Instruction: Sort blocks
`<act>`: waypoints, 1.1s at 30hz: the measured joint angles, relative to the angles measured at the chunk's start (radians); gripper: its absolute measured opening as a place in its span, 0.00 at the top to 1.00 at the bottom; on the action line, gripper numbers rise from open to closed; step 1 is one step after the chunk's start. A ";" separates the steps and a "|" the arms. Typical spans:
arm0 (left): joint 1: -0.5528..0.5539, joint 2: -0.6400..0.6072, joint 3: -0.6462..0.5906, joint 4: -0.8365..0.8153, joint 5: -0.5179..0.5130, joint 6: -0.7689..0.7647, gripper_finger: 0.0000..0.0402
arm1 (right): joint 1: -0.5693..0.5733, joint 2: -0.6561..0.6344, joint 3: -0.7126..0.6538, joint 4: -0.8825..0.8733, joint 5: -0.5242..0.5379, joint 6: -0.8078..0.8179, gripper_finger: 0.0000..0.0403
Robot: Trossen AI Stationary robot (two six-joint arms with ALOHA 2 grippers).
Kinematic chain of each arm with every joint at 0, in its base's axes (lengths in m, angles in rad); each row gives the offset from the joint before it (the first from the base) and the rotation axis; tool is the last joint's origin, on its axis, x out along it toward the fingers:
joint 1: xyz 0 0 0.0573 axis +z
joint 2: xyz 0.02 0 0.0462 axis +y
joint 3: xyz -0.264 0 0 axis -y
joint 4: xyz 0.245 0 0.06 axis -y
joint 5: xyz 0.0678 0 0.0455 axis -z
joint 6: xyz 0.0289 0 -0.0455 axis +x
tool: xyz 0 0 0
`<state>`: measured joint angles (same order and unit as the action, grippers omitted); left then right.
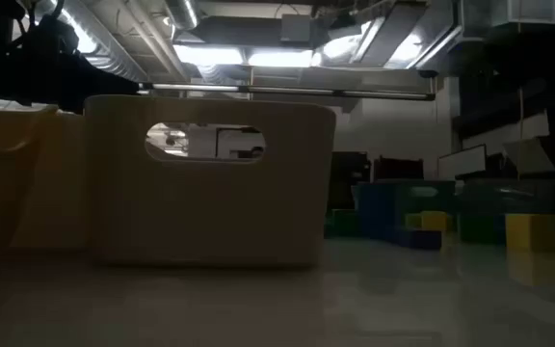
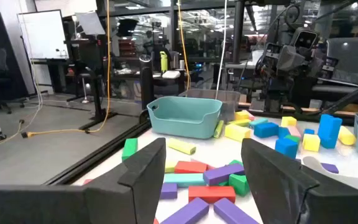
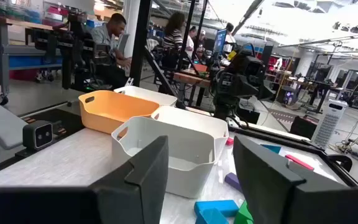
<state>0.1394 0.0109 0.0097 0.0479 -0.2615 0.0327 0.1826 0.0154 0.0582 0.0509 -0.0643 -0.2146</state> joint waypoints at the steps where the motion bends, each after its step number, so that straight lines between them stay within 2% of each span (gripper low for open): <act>1: 0.000 0.000 0.000 0.000 0.000 0.000 0.51 | 0.000 0.000 0.000 0.000 0.000 0.000 0.55; 33: 0.000 0.000 0.000 0.000 0.000 0.000 0.51 | 0.000 0.000 0.000 -0.080 0.003 0.000 0.55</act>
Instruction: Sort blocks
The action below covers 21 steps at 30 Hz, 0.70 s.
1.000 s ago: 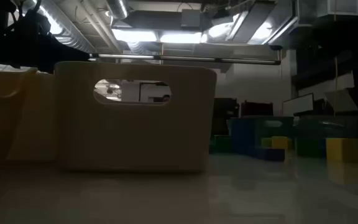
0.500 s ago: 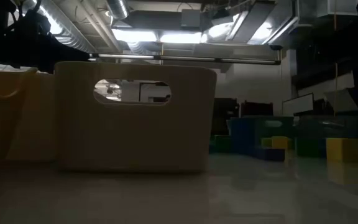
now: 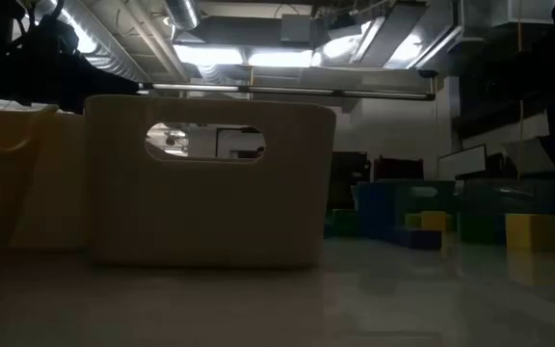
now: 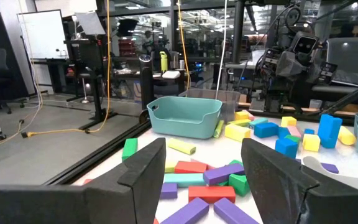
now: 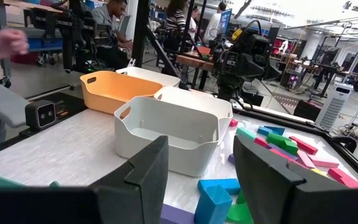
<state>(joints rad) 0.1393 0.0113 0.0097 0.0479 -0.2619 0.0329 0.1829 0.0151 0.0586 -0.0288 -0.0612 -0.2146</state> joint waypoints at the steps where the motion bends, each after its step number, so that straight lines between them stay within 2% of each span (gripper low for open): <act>1: 0.000 0.000 0.000 0.000 0.000 0.000 0.51 | 0.000 0.000 0.000 0.000 0.000 0.000 0.55; 6: 0.000 0.000 0.000 0.000 0.000 0.000 0.51 | 0.000 0.000 0.000 0.002 0.011 -0.001 0.55; 15: 0.000 0.000 0.000 0.000 0.000 0.000 0.51 | 0.000 0.000 0.000 0.002 0.176 -0.003 0.55; 21: 0.000 0.000 0.000 0.009 0.000 -0.019 0.51 | 0.000 0.000 0.000 0.005 0.183 -0.003 0.55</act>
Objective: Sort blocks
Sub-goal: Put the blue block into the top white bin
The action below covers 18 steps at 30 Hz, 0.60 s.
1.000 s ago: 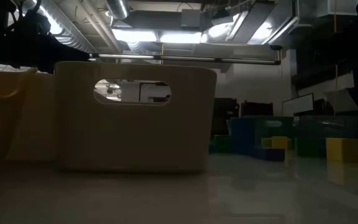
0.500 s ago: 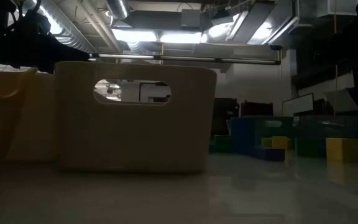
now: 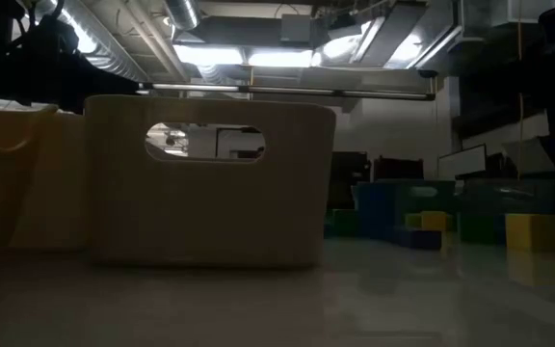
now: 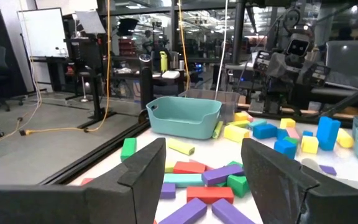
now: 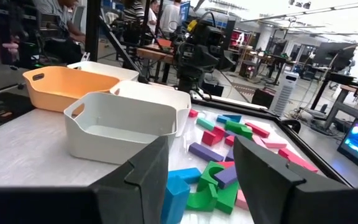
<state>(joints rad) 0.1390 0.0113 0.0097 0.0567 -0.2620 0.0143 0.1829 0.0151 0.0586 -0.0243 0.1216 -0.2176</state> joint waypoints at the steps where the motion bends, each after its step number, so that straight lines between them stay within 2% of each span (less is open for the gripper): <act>1: 0.000 0.000 0.000 0.009 0.000 -0.006 0.51 | 0.000 0.000 0.000 0.000 0.000 0.003 0.55; 7: 0.000 0.000 0.000 0.025 -0.005 -0.044 0.51 | 0.000 0.000 0.000 0.005 0.000 0.027 0.55; 9: 0.000 0.000 0.000 0.075 -0.015 -0.059 0.51 | 0.000 0.000 0.000 0.012 0.013 0.027 0.55; 13: 0.000 0.000 0.002 0.215 -0.078 -0.078 0.51 | 0.000 0.000 0.000 0.023 0.027 0.028 0.55; 18: 0.000 0.002 0.067 0.184 -0.200 -0.033 0.51 | 0.000 0.000 0.000 0.023 0.031 0.029 0.55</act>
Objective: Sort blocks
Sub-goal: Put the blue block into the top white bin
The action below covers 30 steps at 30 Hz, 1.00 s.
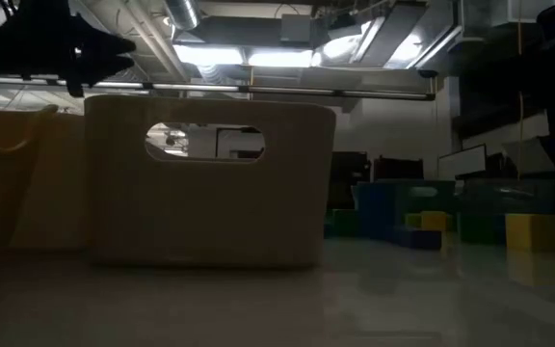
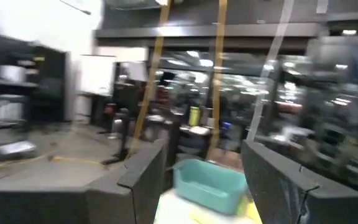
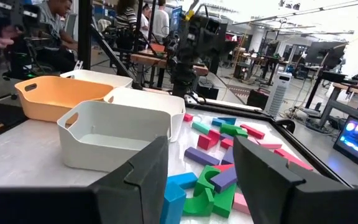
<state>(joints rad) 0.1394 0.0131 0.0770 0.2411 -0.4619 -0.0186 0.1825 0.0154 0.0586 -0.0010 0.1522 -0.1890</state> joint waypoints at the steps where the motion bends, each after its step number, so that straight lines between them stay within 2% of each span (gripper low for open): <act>1: 0.000 0.004 0.023 -0.032 -0.033 0.000 0.51 | 0.000 0.000 0.000 0.002 0.010 0.000 0.55; 7: 0.000 0.063 0.199 -0.327 -0.188 -0.032 0.51 | 0.000 0.000 0.000 0.005 0.078 0.008 0.55; 13: 0.000 0.213 0.382 -0.626 -0.241 -0.143 0.51 | 0.000 0.000 0.000 0.022 0.084 0.058 0.55; 17: 0.008 0.350 0.485 -0.786 -0.241 -0.211 0.51 | 0.000 0.000 0.000 0.078 0.092 0.065 0.55; 22: 0.068 0.522 0.583 -0.963 -0.218 -0.271 0.51 | 0.000 0.000 0.000 0.132 0.102 0.065 0.55; 26: 0.152 0.642 0.628 -1.071 -0.143 -0.282 0.51 | 0.000 0.000 0.000 0.132 0.102 0.088 0.55; 30: 0.256 0.734 0.629 -1.069 -0.055 -0.255 0.51 | 0.000 0.000 0.000 0.131 0.102 0.106 0.55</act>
<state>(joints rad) 0.3952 0.7474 0.7063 -0.8277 -0.5172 -0.2732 0.1825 0.0151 0.0586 0.1303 0.2543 -0.0830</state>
